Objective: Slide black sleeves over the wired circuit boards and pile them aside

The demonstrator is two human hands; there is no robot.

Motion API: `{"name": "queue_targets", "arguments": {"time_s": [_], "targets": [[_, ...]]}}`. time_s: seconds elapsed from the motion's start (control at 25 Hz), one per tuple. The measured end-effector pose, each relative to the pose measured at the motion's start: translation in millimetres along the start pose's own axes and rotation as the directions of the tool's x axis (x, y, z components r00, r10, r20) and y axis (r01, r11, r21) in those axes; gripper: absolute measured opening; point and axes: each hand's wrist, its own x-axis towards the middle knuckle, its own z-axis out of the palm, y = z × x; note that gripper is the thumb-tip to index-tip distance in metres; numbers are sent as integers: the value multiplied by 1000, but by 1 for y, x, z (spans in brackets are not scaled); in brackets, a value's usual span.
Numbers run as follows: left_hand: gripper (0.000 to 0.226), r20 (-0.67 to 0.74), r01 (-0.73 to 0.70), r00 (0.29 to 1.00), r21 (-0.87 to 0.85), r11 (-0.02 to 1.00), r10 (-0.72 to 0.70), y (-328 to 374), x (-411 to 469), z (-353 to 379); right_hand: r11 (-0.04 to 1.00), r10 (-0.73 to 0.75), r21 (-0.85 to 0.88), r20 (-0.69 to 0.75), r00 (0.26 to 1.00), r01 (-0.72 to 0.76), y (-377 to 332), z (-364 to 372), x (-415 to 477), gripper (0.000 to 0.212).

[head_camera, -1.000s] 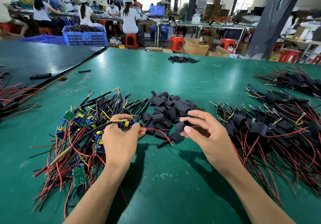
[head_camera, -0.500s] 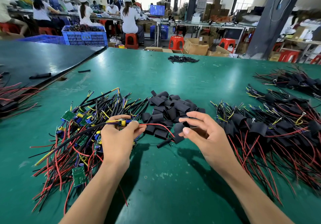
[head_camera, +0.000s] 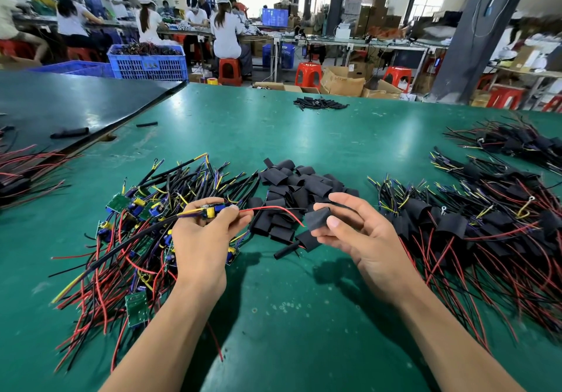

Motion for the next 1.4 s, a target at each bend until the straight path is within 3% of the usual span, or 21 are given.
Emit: {"name": "queue_targets", "arguments": {"time_s": [0.32, 0.52, 0.76, 1.4], "targets": [[21, -23, 1, 1000, -60, 998, -2, -1, 0, 1, 999, -33, -15, 1, 999, 33, 4, 10, -3, 47], [20, -26, 12, 1000, -98, 995, -15, -3, 0, 1, 990, -88, -119, -105, 991, 75, 10, 15, -5, 42], [17, -29, 76, 996, -116, 990, -80, -5, -3, 2, 989, -141, -79, -213, 967, 127, 11, 19, -4, 46], [18, 32, 97, 995, -105, 990, -94, -6, -3, 3, 983, -125, -153, -138, 982, 103, 7, 17, -6, 43]]}}
